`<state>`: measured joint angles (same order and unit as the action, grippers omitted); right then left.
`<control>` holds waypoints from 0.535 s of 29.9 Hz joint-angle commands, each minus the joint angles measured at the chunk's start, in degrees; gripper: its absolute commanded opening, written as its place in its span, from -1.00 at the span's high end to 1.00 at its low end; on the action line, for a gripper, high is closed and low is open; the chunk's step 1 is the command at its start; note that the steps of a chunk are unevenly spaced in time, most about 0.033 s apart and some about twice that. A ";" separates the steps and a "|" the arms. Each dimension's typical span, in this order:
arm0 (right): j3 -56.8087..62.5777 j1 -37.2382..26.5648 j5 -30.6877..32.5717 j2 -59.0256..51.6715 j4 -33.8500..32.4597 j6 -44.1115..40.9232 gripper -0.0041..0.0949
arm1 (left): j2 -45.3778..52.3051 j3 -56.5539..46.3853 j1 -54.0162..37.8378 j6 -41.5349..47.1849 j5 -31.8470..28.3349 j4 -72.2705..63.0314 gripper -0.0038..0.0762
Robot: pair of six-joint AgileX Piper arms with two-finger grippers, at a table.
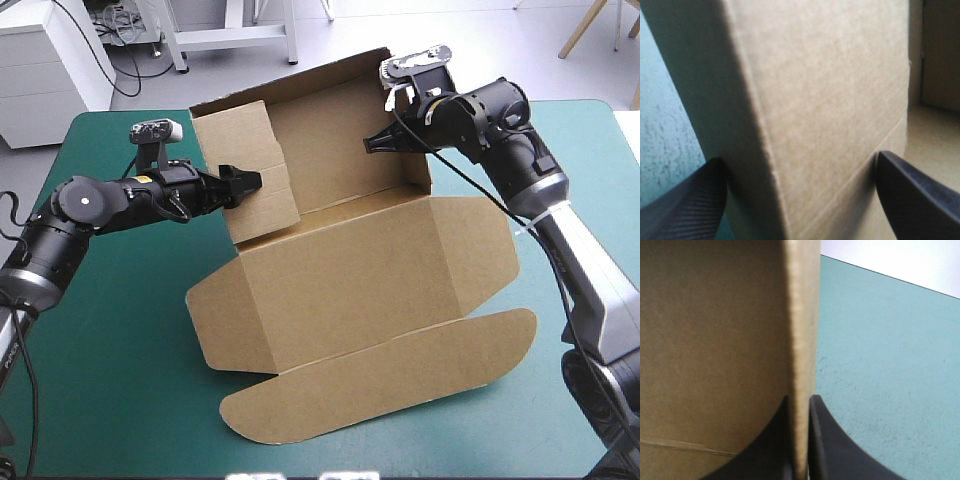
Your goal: Fold the box
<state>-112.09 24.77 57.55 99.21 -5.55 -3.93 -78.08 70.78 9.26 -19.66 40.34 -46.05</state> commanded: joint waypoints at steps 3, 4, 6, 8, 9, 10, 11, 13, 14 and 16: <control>-1.61 1.54 -4.70 -2.87 1.53 -1.01 0.94 | 1.62 2.03 0.89 3.88 -6.80 -3.52 -0.52; -1.61 2.09 -4.70 -2.87 0.43 -1.75 0.94 | 1.62 2.03 0.89 4.53 -7.27 -3.52 -0.52; -1.61 3.35 -4.70 -2.87 -3.28 -4.01 0.94 | 1.62 2.03 0.89 5.97 -8.26 -3.66 -0.52; -1.61 4.97 -4.94 -2.87 -7.46 -6.28 0.94 | 1.62 2.03 0.89 6.54 -8.62 -3.66 -0.52; -1.61 5.51 -5.17 -2.87 -8.83 -6.98 0.94 | 1.62 2.03 0.89 6.66 -8.62 -3.66 -0.52; -1.61 6.00 -5.29 -2.87 -9.80 -7.52 0.94 | 1.62 2.03 0.89 6.66 -8.62 -3.56 -0.52; -1.61 6.51 -5.42 -2.87 -10.28 -7.96 0.94 | 1.62 2.03 0.89 6.66 -8.62 -3.56 -0.52; -1.61 7.03 -5.51 -2.87 -10.28 -8.31 0.94 | 1.62 2.03 0.89 6.66 -8.62 -2.80 -0.52; -1.61 7.02 -5.66 -2.87 -10.28 -8.77 0.94 | 1.51 2.03 0.89 6.80 -8.62 -2.22 -0.50; -1.61 7.02 -5.95 -2.87 -10.28 -9.60 0.94 | 1.23 2.03 0.89 6.80 -8.35 -1.26 -0.45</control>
<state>-112.04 30.95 56.88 99.22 -17.12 -12.52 -78.25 70.78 9.55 -13.24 34.13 -44.72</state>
